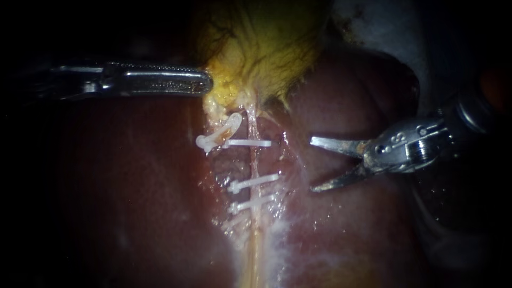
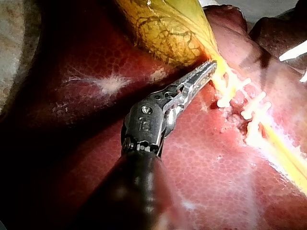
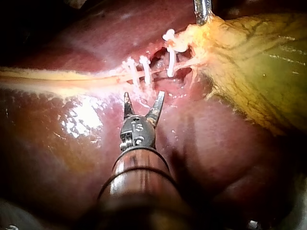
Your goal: Go to the cutting position right tube
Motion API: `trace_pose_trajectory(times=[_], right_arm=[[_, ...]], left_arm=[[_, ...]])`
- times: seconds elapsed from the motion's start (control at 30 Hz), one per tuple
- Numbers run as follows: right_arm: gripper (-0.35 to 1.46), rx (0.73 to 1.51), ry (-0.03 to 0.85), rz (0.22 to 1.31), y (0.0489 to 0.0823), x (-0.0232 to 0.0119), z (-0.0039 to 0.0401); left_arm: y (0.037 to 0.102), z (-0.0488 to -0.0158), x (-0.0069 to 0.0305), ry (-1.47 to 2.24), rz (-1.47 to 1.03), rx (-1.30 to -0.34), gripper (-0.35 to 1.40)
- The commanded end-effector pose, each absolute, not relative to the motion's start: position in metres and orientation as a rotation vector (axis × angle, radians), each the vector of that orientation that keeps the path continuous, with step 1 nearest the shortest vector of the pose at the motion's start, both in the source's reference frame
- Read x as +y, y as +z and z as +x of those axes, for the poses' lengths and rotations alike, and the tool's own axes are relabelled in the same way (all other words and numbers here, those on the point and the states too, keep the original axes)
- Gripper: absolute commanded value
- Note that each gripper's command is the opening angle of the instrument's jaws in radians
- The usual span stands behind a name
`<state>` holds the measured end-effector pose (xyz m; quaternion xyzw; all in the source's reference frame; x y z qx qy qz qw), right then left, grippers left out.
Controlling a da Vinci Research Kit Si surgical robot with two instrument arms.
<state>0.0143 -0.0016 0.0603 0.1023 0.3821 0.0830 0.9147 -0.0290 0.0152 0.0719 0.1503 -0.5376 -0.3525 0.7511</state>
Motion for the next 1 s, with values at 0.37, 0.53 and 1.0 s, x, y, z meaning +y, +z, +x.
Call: trace_pose_trajectory(times=[0.37, 0.53, 1.0], right_arm=[[1.45, 0.799, 0.165, 0.231, 0.0603, -0.0016, 0.0148], [1.33, 0.854, 0.133, 0.339, 0.0608, -0.001, 0.0157], [1.28, 0.913, 0.296, 0.587, 0.0669, -0.0006, 0.0189]], left_arm=[[0.0663, -0.026, 0.017, -0.797, 0.339, -1.199, -0.35], [0.0655, -0.0253, 0.017, -0.812, 0.336, -1.198, -0.35], [0.0659, -0.0255, 0.0169, -0.812, 0.333, -1.198, -0.35]])
